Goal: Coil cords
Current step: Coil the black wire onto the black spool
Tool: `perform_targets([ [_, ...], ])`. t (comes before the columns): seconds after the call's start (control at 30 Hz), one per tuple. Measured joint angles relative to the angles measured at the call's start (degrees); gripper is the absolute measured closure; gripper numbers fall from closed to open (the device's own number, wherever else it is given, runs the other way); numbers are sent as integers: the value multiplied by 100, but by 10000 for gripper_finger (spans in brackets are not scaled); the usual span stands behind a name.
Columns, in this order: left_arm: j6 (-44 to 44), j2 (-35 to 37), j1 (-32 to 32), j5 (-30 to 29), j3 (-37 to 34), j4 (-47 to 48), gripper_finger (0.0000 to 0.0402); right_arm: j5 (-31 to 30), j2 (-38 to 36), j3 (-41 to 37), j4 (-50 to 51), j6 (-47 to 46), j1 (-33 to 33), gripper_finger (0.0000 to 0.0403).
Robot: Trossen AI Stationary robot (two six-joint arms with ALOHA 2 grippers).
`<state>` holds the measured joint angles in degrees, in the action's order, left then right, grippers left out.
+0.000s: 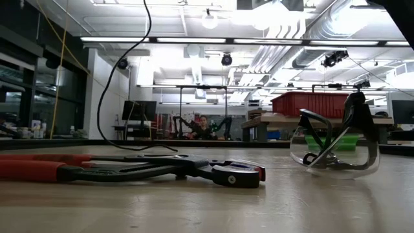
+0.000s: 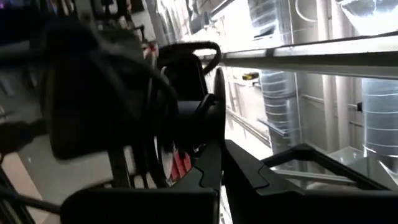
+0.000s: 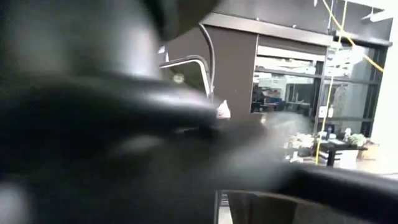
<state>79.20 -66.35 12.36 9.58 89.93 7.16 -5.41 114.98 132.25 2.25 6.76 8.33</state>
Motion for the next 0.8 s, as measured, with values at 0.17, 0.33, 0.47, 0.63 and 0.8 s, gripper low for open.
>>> perform_targets([
  [0.17, 24, 224, -123, -33, 0, 645, 401, 4, 0, 0, 126, 325, 22, 403],
  [0.33, -22, 452, -131, -96, 0, 1245, 401, 7, 0, 0, 194, 558, 64, 403],
  [0.47, -26, 608, -131, -98, 0, 1739, 401, 9, 0, -1, 287, 761, 106, 403],
  [0.63, -258, 779, -135, -64, 2, 2527, 402, 208, 0, 0, 456, 783, 219, 403],
  [0.8, -493, 811, -129, -148, -16, 3060, 402, 284, 0, 2, 746, 747, 293, 403],
])
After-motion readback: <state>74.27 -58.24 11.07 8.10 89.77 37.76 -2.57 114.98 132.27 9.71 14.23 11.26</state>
